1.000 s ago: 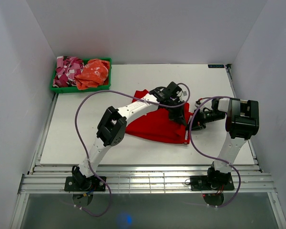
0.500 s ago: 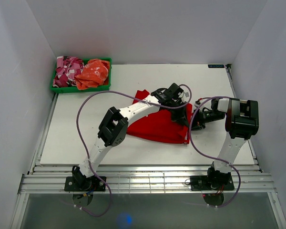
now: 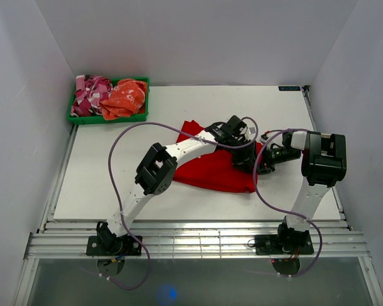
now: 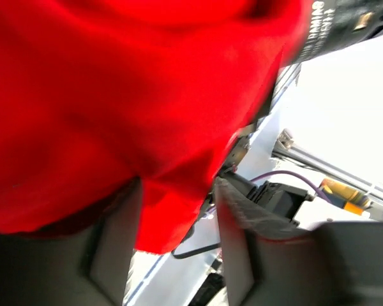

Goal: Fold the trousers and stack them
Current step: Fold the trousers

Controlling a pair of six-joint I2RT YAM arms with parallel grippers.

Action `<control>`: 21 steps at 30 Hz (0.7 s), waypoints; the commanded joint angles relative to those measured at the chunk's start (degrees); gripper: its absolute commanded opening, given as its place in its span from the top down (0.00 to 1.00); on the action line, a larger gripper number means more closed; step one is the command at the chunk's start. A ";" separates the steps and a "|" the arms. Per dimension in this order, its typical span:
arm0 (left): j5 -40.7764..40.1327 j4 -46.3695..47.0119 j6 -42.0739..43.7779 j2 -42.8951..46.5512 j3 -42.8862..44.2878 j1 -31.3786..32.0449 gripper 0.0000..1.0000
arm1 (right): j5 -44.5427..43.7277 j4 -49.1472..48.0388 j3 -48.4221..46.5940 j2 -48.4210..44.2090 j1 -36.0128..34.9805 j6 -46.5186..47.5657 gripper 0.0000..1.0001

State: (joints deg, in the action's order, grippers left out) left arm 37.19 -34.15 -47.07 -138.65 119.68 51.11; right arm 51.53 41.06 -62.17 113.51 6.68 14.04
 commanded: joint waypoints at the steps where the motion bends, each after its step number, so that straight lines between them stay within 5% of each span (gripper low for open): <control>1: 1.13 0.41 2.94 5.31 -2.33 -2.76 0.38 | -4.14 3.67 -2.60 -2.60 0.70 2.21 0.68; 6: -0.27 -2.67 9.88 13.90 -7.60 -8.21 0.29 | -13.10 9.99 -9.45 -3.82 3.86 6.07 0.40; 7: -0.45 -2.67 12.07 15.50 -9.01 -8.92 0.27 | -16.77 10.96 -12.24 -4.61 4.91 6.95 0.28; 10: -1.68 -3.73 16.55 21.29 -13.76 -11.91 0.17 | -23.37 14.48 -17.43 -6.45 6.85 10.47 0.18; 13: -2.56 -5.13 21.29 26.04 -17.02 -16.29 0.02 | -25.51 18.69 -22.62 -8.04 8.35 13.99 0.14; 19: -3.62 -3.73 31.50 32.73 -19.04 -21.14 0.02 | -7.20 31.00 -31.60 -9.09 7.92 20.57 0.16; 21: 6.50 -0.94 33.78 35.02 -22.19 -25.34 0.02 | -1.81 33.03 -30.13 -10.76 6.60 23.56 0.17</control>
State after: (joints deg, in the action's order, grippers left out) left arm 34.83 -37.47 -20.84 -108.68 100.95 28.62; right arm 37.74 64.73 -91.85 106.28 15.20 31.22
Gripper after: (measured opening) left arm 0.976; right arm 0.836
